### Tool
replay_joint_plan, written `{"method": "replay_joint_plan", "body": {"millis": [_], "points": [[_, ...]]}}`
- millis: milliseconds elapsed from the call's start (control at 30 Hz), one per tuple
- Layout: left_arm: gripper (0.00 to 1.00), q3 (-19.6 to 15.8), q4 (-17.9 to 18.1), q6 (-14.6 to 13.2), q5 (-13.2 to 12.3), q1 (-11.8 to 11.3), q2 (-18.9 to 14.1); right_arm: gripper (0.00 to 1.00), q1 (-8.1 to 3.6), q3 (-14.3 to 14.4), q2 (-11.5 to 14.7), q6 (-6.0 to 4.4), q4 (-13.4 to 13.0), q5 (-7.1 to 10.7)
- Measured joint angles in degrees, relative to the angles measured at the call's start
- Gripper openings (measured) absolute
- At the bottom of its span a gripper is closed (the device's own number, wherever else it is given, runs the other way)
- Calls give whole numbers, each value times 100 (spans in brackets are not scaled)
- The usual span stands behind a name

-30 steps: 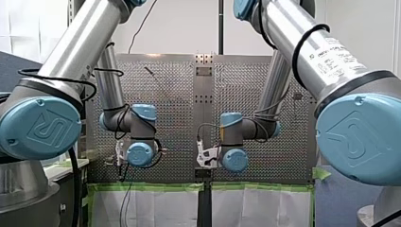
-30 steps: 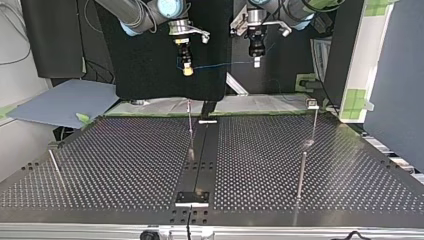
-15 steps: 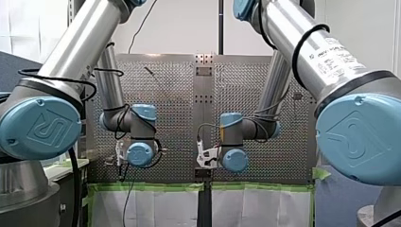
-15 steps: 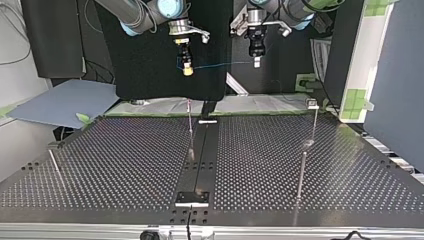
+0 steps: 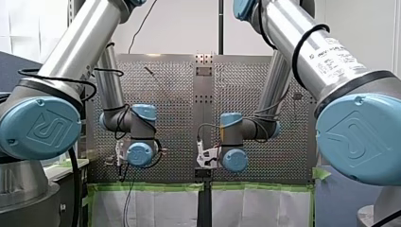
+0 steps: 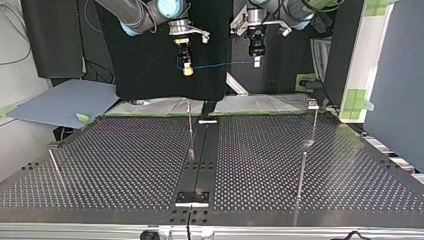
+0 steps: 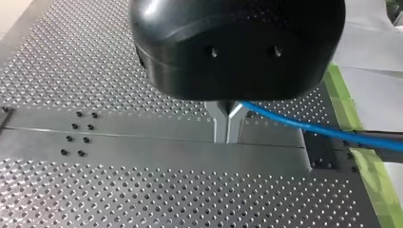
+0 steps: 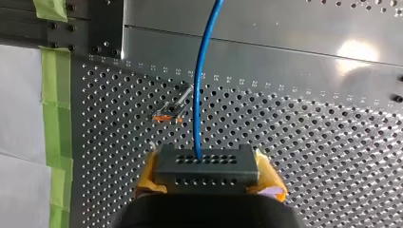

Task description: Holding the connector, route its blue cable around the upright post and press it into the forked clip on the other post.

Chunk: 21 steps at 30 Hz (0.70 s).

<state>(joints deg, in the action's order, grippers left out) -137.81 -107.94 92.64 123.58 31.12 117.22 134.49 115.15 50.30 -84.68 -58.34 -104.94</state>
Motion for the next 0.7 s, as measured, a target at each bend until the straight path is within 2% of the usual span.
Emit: {"method": "replay_joint_plan", "body": {"millis": [167,300,467,567,700], "points": [[0,99,90,-169,119,109,-137,0,-171,-169,-27,-167,171,102],[0,124,-13,-208,179,94,-300,0,-333,-322,102,-329,335,201],[0,146,-222,-220,353,36,-520,0,-515,-403,337,-512,577,426],[0,205,-363,-226,489,-1,-660,0,-563,-464,470,-577,711,558],[0,308,-565,-213,690,-34,-863,0,-585,-634,668,-583,907,755]]}}
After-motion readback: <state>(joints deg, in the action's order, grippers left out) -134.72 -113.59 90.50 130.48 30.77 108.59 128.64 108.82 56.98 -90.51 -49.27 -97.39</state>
